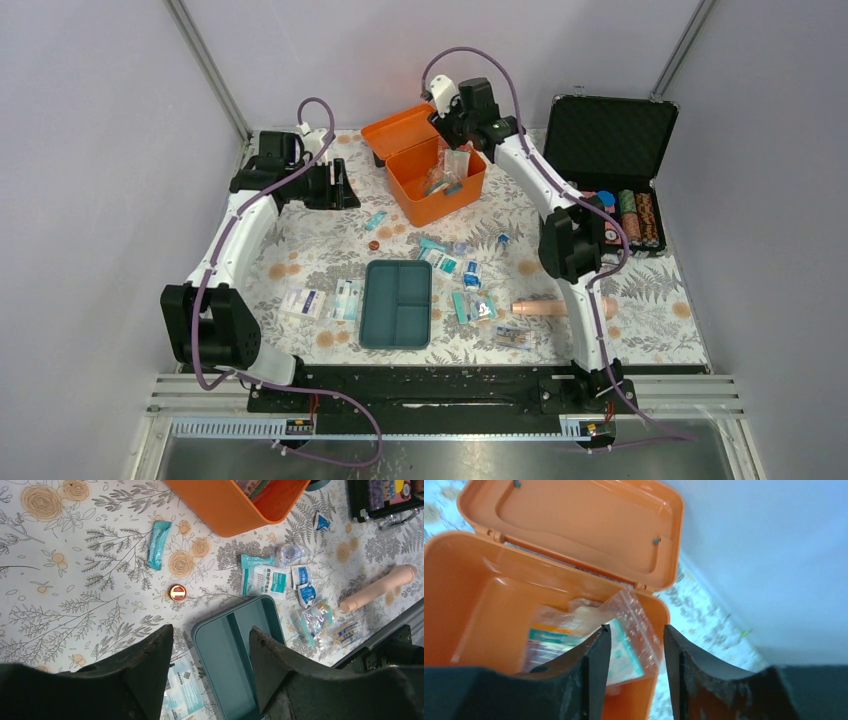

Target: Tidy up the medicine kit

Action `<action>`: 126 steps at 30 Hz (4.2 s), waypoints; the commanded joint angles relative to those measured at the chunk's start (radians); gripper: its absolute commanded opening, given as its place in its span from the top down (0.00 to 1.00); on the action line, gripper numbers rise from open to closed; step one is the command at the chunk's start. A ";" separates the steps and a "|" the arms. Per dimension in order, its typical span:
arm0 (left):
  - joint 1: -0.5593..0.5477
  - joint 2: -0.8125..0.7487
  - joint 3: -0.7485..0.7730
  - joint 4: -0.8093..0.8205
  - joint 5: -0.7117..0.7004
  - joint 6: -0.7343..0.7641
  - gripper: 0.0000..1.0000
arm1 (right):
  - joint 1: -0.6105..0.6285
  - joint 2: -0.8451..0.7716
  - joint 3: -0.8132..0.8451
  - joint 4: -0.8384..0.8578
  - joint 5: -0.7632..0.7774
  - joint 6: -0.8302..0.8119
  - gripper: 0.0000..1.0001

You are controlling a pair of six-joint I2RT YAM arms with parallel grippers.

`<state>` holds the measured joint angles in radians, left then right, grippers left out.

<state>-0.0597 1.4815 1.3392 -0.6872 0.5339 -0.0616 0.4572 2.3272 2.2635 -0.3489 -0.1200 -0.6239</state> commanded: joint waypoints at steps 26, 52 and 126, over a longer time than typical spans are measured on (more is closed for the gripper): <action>0.015 0.002 0.079 -0.136 -0.106 0.085 0.42 | -0.046 0.051 -0.023 -0.017 0.123 0.812 0.31; 0.036 0.064 0.061 -0.221 -0.208 0.123 0.37 | -0.019 -0.043 -0.002 0.023 -0.045 0.772 0.30; 0.413 0.351 -0.124 -0.508 -0.323 0.074 0.24 | -0.020 -0.739 -0.852 -0.047 -0.187 0.562 0.18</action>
<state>0.3473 1.7790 1.1946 -1.1667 0.1711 0.0265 0.4313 1.5906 1.3808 -0.4099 -0.2832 -0.0555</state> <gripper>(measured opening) 0.812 0.818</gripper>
